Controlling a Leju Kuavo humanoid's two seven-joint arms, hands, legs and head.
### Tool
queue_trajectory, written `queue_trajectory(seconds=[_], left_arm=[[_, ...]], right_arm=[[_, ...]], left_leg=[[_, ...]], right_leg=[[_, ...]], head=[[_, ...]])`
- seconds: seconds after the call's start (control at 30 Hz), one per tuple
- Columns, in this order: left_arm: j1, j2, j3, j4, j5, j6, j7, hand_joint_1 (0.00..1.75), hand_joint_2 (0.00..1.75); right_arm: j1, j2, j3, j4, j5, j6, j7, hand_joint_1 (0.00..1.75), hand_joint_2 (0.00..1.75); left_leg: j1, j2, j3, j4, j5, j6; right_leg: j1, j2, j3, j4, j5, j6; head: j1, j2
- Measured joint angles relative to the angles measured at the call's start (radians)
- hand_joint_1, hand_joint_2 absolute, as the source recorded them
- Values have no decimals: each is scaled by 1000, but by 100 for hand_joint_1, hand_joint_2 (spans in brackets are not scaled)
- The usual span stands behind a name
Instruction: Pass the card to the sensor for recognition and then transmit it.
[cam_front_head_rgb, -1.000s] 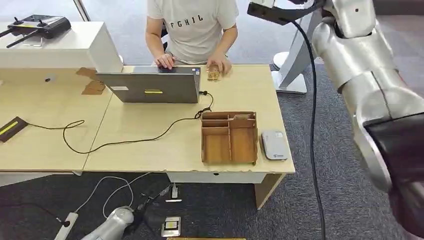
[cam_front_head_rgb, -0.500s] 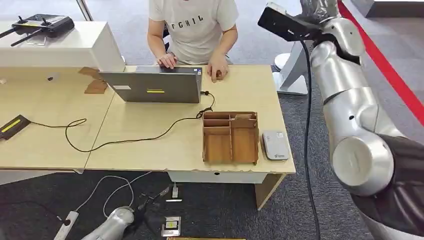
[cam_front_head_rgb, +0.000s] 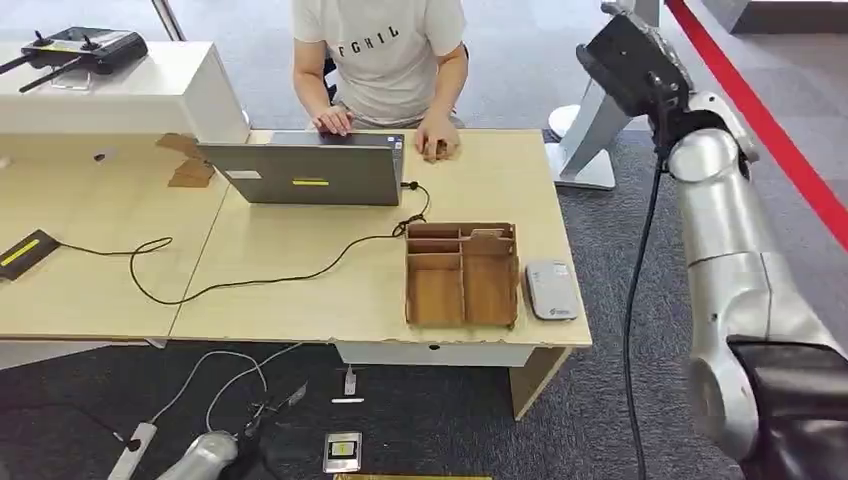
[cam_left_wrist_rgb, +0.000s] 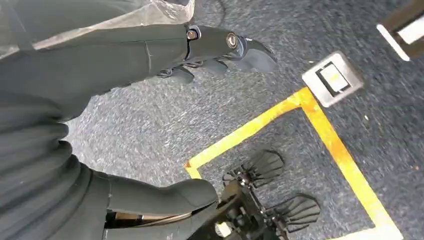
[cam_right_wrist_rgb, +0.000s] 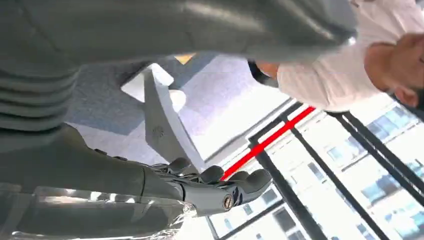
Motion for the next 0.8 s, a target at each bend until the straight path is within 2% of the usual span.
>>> queue_trajectory(seconds=[0.17, 0.37, 0.57, 0.8], left_arm=[[9, 26, 7, 0, 1, 0, 1, 0, 175], [11, 44, 14, 0, -6, -5, 1, 0, 175], [11, 50, 23, -1, -8, -14, 1, 0, 175], [3, 58, 27, -3, -8, -35, 1, 0, 175]], right_arm=[[76, -95, 120, -197, -80, 65, 85, 0, 175], [166, -180, 224, -395, -92, 62, 117, 0, 175], [195, -226, 291, -499, -102, 81, 120, 0, 175], [257, -250, 354, -579, -86, 77, 127, 0, 175]], left_leg=[[0, -1, 0, 0, 0, 0], [1, -1, -1, 0, 0, 0], [1, -1, -1, 0, 0, 0], [1, -2, -1, -1, 0, 0]], right_leg=[[1, 0, 0, 0, 0, 0], [1, 0, 0, 0, 0, 0], [1, 0, 0, 0, 0, 0], [1, 0, 0, 0, 0, 0]], head=[[0, 0], [0, 0], [0, 0], [0, 0]])
